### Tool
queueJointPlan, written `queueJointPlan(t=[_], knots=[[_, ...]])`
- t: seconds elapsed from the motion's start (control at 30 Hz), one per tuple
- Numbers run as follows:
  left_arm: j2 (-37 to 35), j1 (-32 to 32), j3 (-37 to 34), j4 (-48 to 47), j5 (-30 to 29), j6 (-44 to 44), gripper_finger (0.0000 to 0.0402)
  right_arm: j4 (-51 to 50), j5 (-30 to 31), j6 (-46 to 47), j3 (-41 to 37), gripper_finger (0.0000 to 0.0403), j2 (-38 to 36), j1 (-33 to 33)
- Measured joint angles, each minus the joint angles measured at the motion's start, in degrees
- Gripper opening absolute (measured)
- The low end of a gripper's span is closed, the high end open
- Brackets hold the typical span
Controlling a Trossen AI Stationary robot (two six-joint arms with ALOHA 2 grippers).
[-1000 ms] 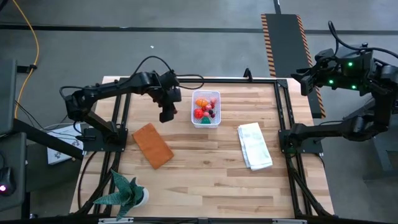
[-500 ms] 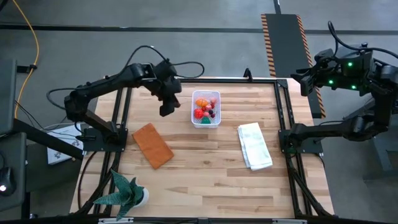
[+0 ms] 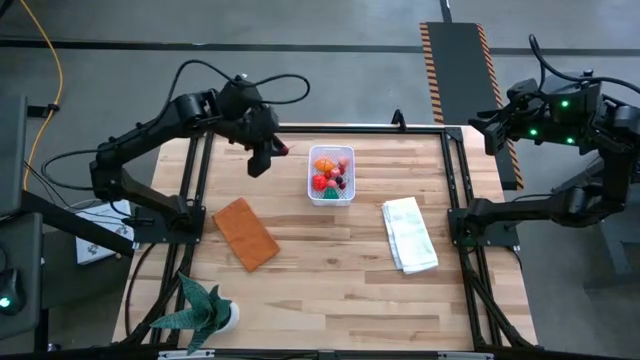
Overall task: Pick and placing Produce into tupperware
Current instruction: Put the red cherry into the white bin
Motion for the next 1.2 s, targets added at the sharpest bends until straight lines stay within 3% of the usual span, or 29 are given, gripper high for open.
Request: queueJointPlan(t=[0.23,0.57,0.9,1.2], knots=[[-0.1,0.0,0.0,0.8,-0.5,-8.4,0.0063,0.0,0.0,-0.5,0.0,0.0158,0.0,0.0],[-0.1,0.0,0.0,13.3,-1.2,-13.3,0.0063,0.1,0.0,-0.5,0.0,0.0158,0.0,0.0],[0.0,0.0,0.0,19.2,-17.6,-12.9,0.0063,0.1,0.0,-1.1,0.0,0.0158,0.0,0.0],[0.0,0.0,0.0,23.2,-20.5,-11.3,0.0063,0.1,0.0,-1.5,0.0,0.0158,0.0,0.0]])
